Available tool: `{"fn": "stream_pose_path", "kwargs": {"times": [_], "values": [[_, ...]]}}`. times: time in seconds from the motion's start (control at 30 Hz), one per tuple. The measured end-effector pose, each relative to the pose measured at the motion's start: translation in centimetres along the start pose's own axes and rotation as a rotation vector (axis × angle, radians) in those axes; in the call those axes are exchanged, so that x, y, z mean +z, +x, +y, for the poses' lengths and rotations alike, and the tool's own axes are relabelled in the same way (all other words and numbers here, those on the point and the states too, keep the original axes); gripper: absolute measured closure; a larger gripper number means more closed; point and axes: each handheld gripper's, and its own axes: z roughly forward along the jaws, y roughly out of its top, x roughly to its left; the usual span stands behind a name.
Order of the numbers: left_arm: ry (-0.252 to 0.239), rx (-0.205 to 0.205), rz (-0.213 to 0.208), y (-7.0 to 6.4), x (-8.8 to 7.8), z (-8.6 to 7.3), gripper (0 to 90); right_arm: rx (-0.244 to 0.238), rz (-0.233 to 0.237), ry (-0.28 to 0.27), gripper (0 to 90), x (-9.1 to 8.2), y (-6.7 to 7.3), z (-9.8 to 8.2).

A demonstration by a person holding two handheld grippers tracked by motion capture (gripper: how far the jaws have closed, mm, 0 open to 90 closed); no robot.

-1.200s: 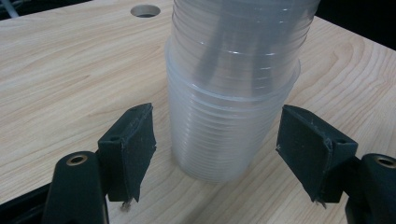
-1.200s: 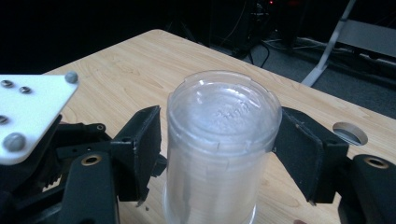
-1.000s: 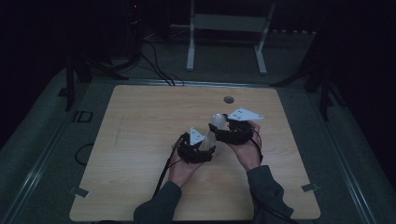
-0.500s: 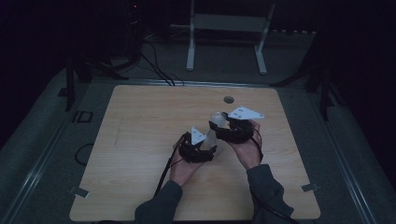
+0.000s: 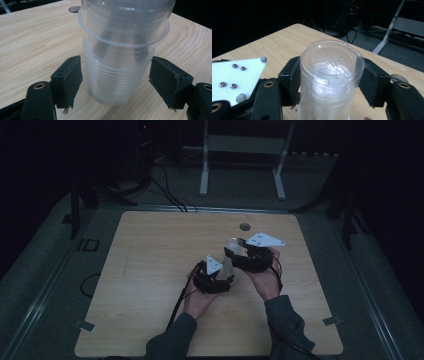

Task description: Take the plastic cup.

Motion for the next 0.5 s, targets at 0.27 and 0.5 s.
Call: {"fn": "stream_pose_path", "kwargs": {"times": [0.27,0.5], "values": [[0.003,0.002,0.0,0.0,-0.05,0.01,26.2,-0.002,-0.002,-0.012,39.6,-0.27,0.07,0.42],[0.002,-0.002,0.002,0.0,-0.15,-0.1,26.3,-0.004,-0.006,-0.026,39.6,-0.63,0.14,0.84]]}}
